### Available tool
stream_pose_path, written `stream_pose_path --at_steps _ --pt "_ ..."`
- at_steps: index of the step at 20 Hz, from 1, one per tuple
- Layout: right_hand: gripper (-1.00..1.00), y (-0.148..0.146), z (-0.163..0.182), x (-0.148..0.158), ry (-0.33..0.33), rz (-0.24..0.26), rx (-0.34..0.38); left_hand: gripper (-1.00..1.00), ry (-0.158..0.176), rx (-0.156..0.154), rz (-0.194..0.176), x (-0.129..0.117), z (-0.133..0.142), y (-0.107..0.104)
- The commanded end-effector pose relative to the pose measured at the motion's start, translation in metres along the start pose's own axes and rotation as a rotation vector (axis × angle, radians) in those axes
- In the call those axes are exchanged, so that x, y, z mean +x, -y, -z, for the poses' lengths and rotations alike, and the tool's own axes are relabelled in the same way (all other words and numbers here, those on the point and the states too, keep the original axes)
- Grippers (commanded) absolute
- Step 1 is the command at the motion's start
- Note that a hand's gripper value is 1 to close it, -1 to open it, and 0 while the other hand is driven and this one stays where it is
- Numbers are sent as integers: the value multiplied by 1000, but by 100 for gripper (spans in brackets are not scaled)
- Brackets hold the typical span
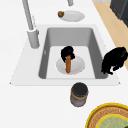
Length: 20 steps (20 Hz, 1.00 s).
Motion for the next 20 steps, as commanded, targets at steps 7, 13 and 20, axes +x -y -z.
stream_pose_path --at_steps 7,13,20 --pt "-100 31 -22 -5 -5 -3 206 0 0 0 0 0 0 0" --pt "-100 48 -41 -26 79 54 223 0 0 0 0 0 0 0" --pt "-100 47 -51 -47 187 70 173 0 0 0 0 0 0 0"
